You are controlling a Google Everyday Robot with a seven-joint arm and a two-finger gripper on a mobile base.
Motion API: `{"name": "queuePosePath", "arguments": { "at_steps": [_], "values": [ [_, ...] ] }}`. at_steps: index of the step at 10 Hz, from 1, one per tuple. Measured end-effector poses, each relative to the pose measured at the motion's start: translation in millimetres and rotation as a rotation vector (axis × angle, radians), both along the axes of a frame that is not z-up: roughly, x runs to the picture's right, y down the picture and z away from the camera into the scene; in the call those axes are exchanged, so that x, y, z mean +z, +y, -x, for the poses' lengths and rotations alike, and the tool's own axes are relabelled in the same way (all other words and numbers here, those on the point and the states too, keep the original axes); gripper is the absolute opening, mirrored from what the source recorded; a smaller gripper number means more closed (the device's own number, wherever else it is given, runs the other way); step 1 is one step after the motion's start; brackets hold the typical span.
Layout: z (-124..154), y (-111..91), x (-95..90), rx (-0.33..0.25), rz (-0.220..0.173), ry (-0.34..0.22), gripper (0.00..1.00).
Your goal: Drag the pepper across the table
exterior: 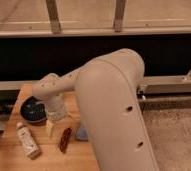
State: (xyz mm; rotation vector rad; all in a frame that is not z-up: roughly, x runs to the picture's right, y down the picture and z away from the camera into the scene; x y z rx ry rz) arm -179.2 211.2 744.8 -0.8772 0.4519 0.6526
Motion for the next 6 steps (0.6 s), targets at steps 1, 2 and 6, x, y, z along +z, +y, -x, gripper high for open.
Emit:
{"name": "queuePosePath", "arguments": {
  "at_steps": [1,2,6],
  "values": [
    [5.0,10.1,-0.9,-0.02,0.017,-0.005,0.8],
    [12.2,25.1,-2.0,-0.046,0.033,-0.001,0.8],
    [3.5,46.2,3.1,-0.098,0.03,0.096,0.8]
  ]
}}
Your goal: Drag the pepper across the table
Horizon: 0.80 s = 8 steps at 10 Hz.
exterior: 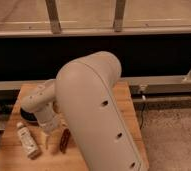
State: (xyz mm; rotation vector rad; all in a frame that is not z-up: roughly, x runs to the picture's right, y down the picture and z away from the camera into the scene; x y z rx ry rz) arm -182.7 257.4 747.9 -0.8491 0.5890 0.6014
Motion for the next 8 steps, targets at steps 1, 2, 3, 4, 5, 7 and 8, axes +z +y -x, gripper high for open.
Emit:
{"name": "queuePosePath", "arguments": {
  "at_steps": [1,2,3,4,5,7,8],
  "values": [
    [-6.6,0.7,2.2,0.001,-0.003,0.022,0.8],
    [-14.6,0.8,6.4,0.0,-0.009,0.052,0.8],
    [-18.1,1.2,9.6,-0.001,-0.01,0.067,0.8],
    [-21.2,1.6,12.8,0.002,-0.009,0.079,0.8],
    [-25.0,3.0,17.9,0.009,-0.003,0.092,0.8],
    [-25.6,9.3,29.3,0.033,0.031,0.088,0.8],
    [-22.4,12.9,31.8,0.036,0.042,0.082,0.8]
  ]
}}
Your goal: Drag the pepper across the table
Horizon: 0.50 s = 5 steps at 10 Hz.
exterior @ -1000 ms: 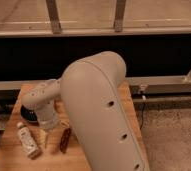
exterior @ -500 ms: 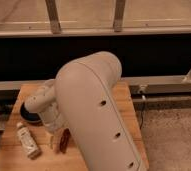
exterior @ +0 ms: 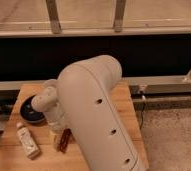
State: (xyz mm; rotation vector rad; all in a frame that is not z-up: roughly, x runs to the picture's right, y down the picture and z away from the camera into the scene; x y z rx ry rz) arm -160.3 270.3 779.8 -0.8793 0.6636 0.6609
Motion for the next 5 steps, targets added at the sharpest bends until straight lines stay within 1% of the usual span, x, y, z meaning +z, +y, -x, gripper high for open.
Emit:
{"name": "queuePosePath", "arguments": {
  "at_steps": [2,3,4,5],
  "values": [
    [7.4,5.2,2.1,0.0,0.014,-0.014,0.79],
    [9.0,6.6,2.2,0.0,0.014,-0.017,0.75],
    [10.2,7.3,2.1,0.0,0.012,-0.018,0.66],
    [11.9,7.8,1.6,0.0,0.011,-0.019,0.53]
  ]
}}
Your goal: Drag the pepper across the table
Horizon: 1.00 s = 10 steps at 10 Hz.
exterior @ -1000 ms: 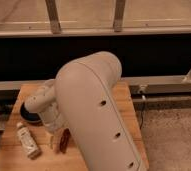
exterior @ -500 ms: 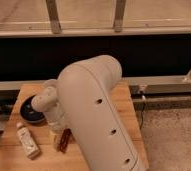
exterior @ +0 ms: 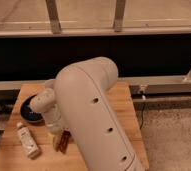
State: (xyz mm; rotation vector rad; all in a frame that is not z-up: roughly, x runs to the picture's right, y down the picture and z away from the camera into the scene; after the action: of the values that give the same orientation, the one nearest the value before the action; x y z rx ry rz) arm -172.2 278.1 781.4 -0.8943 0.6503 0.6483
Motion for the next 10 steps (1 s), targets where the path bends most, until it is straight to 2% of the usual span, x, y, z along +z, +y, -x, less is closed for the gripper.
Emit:
{"name": "queuePosePath", "arguments": {
  "at_steps": [4,6,10],
  "values": [
    [-0.2,-4.6,-3.1,0.009,-0.015,-0.006,0.13],
    [-1.2,-9.7,-4.2,0.023,-0.026,-0.011,0.01],
    [2.4,-26.2,-0.5,0.064,-0.062,-0.065,0.0]
  ]
}}
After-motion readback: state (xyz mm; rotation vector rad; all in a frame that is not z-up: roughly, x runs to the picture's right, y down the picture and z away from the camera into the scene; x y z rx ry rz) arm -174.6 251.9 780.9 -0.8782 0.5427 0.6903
